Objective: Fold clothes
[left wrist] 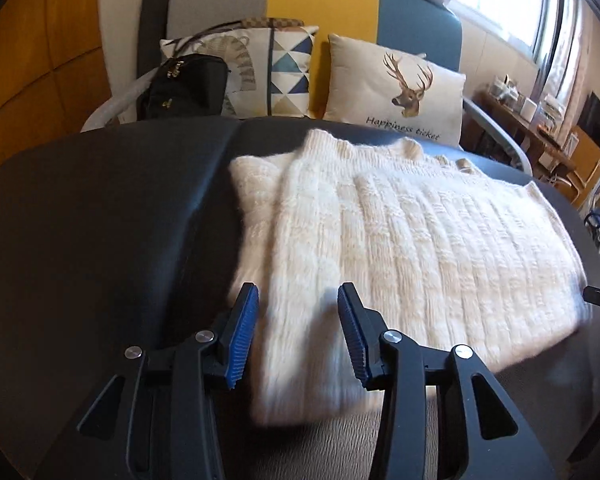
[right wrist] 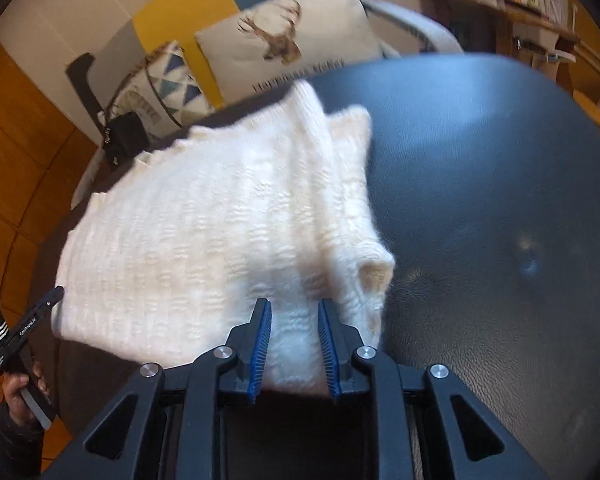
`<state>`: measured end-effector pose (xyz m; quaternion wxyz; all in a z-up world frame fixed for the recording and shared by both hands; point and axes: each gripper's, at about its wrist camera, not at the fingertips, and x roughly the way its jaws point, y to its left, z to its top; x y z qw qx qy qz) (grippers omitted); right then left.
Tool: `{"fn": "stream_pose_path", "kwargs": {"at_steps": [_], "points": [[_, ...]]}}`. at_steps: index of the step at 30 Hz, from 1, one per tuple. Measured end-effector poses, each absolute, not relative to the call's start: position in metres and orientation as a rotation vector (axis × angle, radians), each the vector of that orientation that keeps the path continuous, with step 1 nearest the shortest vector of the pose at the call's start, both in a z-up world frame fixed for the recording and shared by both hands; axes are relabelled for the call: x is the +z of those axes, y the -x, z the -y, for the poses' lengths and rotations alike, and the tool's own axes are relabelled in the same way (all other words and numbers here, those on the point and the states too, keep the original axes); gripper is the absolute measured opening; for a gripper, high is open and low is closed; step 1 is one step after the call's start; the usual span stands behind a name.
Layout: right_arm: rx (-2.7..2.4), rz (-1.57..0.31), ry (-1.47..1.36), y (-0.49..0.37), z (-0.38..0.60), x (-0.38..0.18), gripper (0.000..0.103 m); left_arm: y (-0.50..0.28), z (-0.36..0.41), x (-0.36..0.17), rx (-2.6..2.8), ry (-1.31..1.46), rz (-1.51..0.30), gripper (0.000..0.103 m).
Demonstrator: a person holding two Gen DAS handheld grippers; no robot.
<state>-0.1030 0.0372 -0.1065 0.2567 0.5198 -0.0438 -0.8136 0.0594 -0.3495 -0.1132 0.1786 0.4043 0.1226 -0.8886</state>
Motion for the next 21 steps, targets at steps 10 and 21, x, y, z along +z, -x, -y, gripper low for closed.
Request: {"fn": "stream_pose_path", "kwargs": {"at_steps": [10,21], "points": [[-2.231,-0.18,-1.426,0.086,0.005,-0.121,0.024,-0.101,0.354,-0.123,-2.485,-1.163,-0.447,0.046],[-2.131,-0.212,-1.315,0.068,0.077,-0.115,0.025,-0.089,0.337,-0.124,-2.643,-1.204,-0.4,0.046]]}}
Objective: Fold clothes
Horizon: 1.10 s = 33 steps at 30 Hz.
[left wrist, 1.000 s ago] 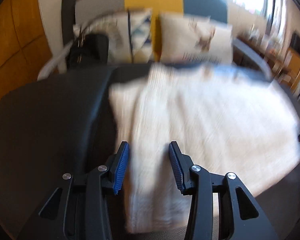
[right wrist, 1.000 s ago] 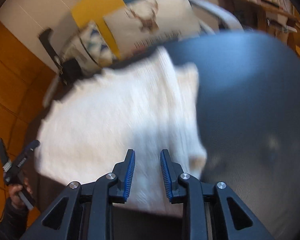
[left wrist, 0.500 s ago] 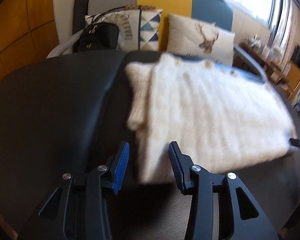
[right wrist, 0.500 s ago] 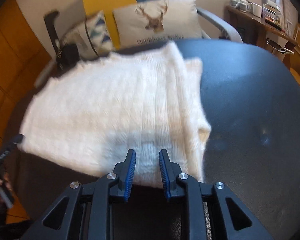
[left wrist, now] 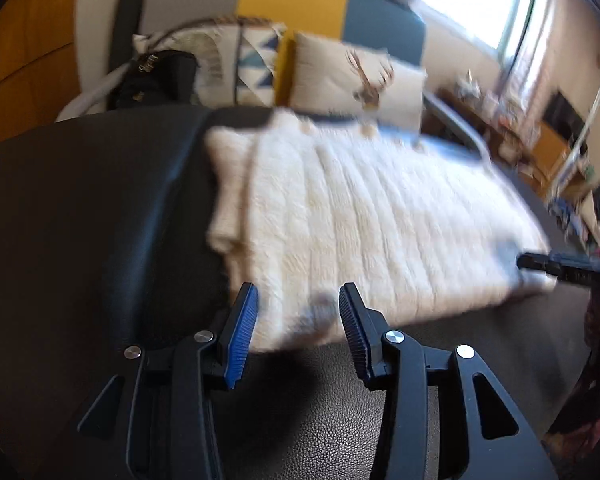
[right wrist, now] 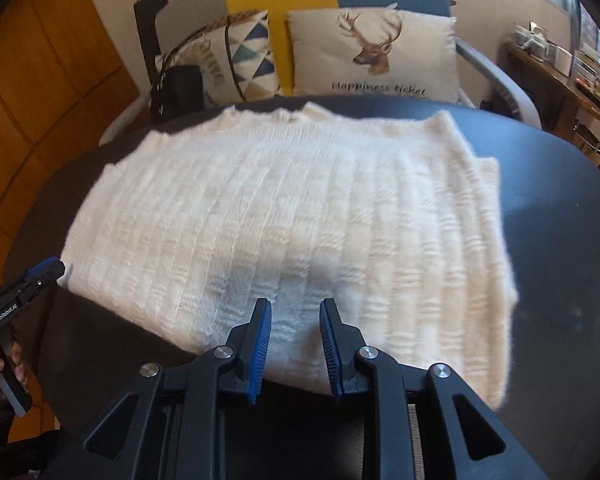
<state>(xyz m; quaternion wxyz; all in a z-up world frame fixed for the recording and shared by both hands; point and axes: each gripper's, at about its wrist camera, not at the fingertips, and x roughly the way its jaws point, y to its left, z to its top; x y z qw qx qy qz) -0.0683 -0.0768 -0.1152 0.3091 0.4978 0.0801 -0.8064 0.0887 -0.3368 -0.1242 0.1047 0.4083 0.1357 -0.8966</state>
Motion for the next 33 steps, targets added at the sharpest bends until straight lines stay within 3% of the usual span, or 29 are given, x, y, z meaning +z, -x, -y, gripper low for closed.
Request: {"fn": "stream_pose_path", "kwargs": {"at_steps": [4,9,13,18,25,33], "points": [[-2.128,-0.231,-1.342,0.065,0.078,-0.13,0.025,-0.092,0.351,-0.128,-2.653,-1.209,-0.534,0.046],[-2.108,-0.114,-1.351,0.071,0.065,-0.125,0.025,-0.105,0.383,-0.103,-2.679,-1.066,-0.711,0.046],[-2.14,-0.007,-1.301,0.081,0.058,-0.11,0.025,-0.081,0.403,-0.091,-2.645,-1.052,-0.693,0.046],[-2.101,-0.045,-1.412,0.099,0.066,-0.129,0.025,-0.032,0.418,-0.101,-2.555,-1.204,-0.61,0.046],[-1.998,0.385,-1.396,0.125,-0.001,-0.105,0.025,-0.007,0.444,-0.11,-2.556,-1.297,-0.698,0.046],[-2.021,0.566,-1.389,0.138,-0.051,-0.104,0.025,0.006,0.431,-0.116,-2.63,-1.399,-0.652,0.047]]}}
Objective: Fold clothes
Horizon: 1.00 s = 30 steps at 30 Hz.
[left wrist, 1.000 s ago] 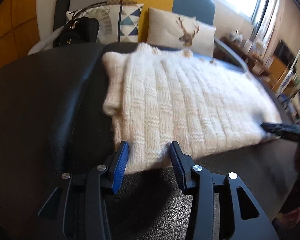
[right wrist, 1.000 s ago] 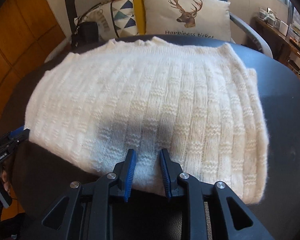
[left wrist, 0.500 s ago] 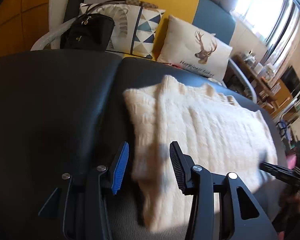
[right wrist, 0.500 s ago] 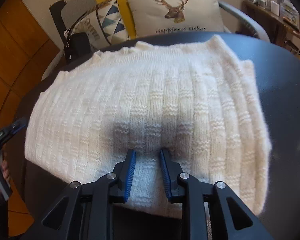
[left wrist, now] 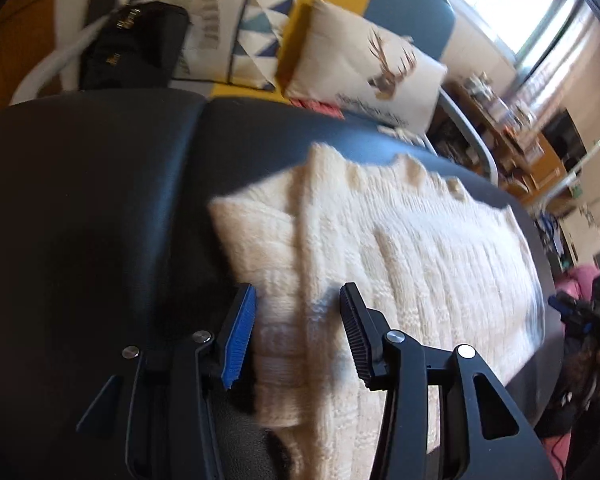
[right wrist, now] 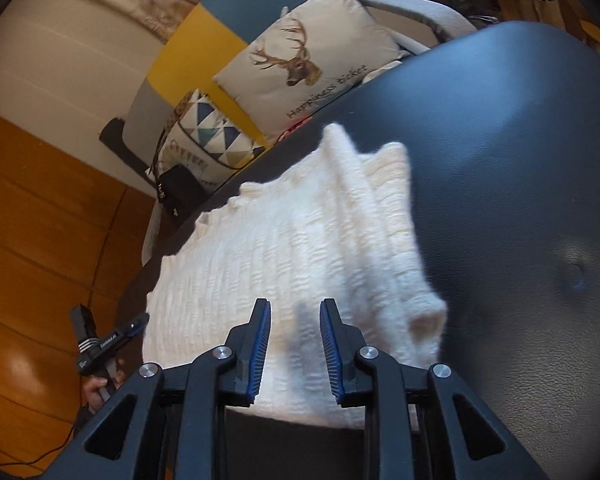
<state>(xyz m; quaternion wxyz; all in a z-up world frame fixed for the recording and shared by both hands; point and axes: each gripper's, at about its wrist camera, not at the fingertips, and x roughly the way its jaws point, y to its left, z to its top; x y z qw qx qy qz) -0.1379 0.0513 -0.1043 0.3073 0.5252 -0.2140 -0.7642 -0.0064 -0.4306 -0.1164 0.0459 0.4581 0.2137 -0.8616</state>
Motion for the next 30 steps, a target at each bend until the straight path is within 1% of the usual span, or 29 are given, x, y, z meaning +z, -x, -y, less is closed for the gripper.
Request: {"fn": "stream_pose_path", "kwargs": {"at_steps": [2,5,7,8,10,13,14,17,19,20,21,23,25,27,28,30], "points": [[-2.031,0.578,-1.413,0.142,-0.053,-0.109,0.025,0.01,0.429,-0.118,-2.616,-1.413,-0.603,0.047],[-2.025,0.54,-1.439,0.143,-0.049,-0.115,0.025,0.002,0.433,-0.115,-2.588,-1.388,-0.624,0.047],[-2.016,0.527,-1.442,0.143,-0.048,-0.115,0.025,-0.001,0.438,-0.112,-2.585,-1.365,-0.616,0.051],[-2.012,0.529,-1.44,0.144,-0.048,-0.115,0.025,0.0,0.439,-0.111,-2.586,-1.374,-0.629,0.051],[-2.007,0.561,-1.431,0.146,-0.05,-0.116,0.025,0.005,0.438,-0.113,-2.595,-1.424,-0.65,0.051],[-1.994,0.612,-1.421,0.148,-0.055,-0.117,0.025,0.019,0.435,-0.121,-2.59,-1.493,-0.616,0.051],[-1.99,0.619,-1.422,0.147,-0.056,-0.117,0.025,0.02,0.436,-0.122,-2.588,-1.501,-0.637,0.051],[-1.994,0.601,-1.431,0.145,-0.056,-0.118,0.025,0.018,0.439,-0.126,-2.569,-1.502,-0.691,0.059],[-1.998,0.589,-1.45,0.146,-0.057,-0.121,0.025,0.018,0.436,-0.126,-2.563,-1.493,-0.686,0.06],[-2.011,0.585,-1.459,0.147,-0.058,-0.122,0.025,0.018,0.434,-0.127,-2.56,-1.489,-0.682,0.06],[-2.024,0.603,-1.463,0.149,-0.061,-0.123,0.025,0.019,0.428,-0.126,-2.563,-1.5,-0.615,0.06],[-2.013,0.681,-1.455,0.152,-0.071,-0.125,0.025,0.022,0.423,-0.124,-2.572,-1.519,-0.563,0.046],[-1.975,0.766,-1.447,0.157,-0.083,-0.128,0.025,0.024,0.42,-0.123,-2.57,-1.536,-0.547,0.046],[-1.973,0.826,-1.452,0.162,-0.097,-0.131,0.026,0.025,0.424,-0.124,-2.555,-1.537,-0.606,0.046],[-1.965,0.86,-1.457,0.166,-0.105,-0.134,0.03,0.026,0.426,-0.124,-2.547,-1.537,-0.636,0.047],[-1.956,0.915,-1.46,0.171,-0.119,-0.138,0.03,0.026,0.427,-0.124,-2.549,-1.535,-0.65,0.047]]}}
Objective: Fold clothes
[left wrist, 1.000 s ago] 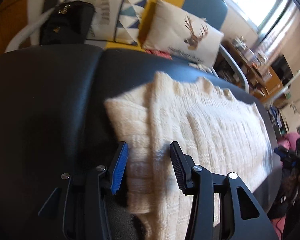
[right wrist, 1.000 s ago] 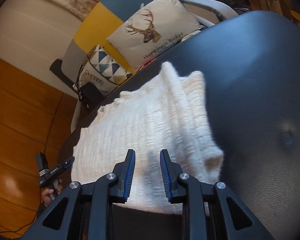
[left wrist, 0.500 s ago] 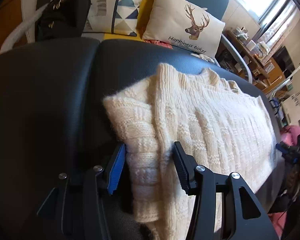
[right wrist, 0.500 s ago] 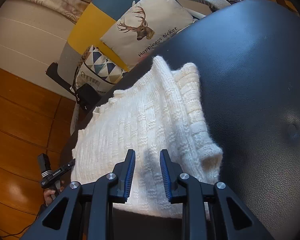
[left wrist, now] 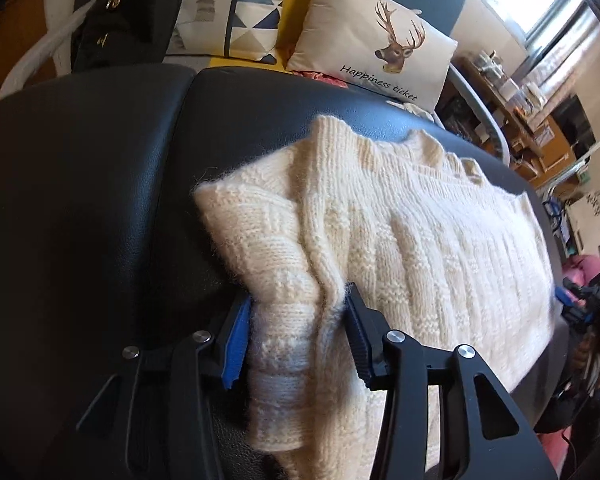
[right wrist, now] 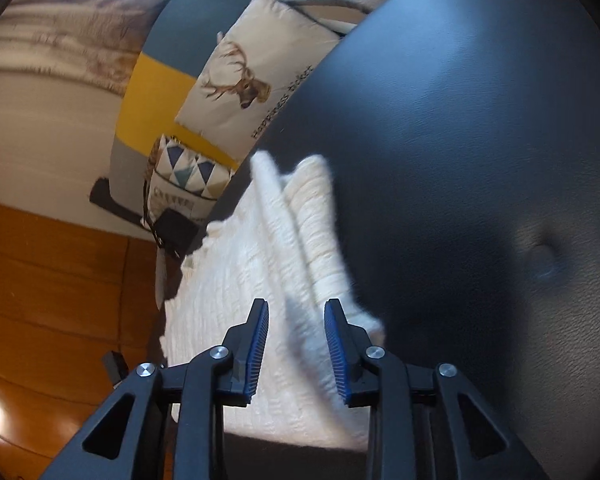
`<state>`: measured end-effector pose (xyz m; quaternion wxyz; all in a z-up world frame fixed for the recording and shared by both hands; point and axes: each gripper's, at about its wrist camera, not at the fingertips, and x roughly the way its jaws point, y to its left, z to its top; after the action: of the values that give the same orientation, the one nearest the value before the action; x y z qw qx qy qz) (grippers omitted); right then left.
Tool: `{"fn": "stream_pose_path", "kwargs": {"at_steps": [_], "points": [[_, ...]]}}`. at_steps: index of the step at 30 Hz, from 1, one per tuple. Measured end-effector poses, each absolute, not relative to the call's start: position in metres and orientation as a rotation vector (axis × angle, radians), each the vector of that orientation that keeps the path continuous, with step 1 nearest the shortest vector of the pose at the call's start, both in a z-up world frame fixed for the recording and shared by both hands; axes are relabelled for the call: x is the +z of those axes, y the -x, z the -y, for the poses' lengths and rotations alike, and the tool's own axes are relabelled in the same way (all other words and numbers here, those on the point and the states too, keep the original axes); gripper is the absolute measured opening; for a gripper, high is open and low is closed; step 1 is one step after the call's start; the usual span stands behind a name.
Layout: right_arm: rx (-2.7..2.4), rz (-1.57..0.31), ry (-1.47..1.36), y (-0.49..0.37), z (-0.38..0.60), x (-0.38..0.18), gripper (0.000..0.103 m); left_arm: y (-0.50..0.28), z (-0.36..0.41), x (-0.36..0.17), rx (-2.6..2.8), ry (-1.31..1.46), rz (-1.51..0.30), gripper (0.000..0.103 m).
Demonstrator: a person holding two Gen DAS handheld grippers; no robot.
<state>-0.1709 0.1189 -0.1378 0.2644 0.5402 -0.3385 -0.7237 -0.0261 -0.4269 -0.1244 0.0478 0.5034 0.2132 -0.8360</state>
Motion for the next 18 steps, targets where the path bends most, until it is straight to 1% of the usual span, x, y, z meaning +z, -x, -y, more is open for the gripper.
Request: {"fn": "stream_pose_path", "kwargs": {"at_steps": [3,4,8,12,18], "points": [[-1.965,0.948,-1.481,0.178,-0.133,-0.142,0.032,0.025,0.424,-0.124,-2.553,-1.53,-0.63,0.051],[-1.95,0.953,-1.481,0.181,-0.135,-0.144,0.034,0.026,0.422,-0.124,-2.55,-1.531,-0.611,0.054],[-1.894,0.924,-1.502,0.193,-0.128,-0.153,0.036,0.03,0.417,-0.123,-2.533,-1.537,-0.567,0.06],[-1.841,0.879,-1.532,0.204,-0.112,-0.164,0.037,0.032,0.419,-0.124,-2.527,-1.546,-0.593,0.061],[-1.792,0.878,-1.533,0.215,-0.101,-0.171,0.039,0.033,0.421,-0.123,-2.52,-1.562,-0.61,0.062]]}}
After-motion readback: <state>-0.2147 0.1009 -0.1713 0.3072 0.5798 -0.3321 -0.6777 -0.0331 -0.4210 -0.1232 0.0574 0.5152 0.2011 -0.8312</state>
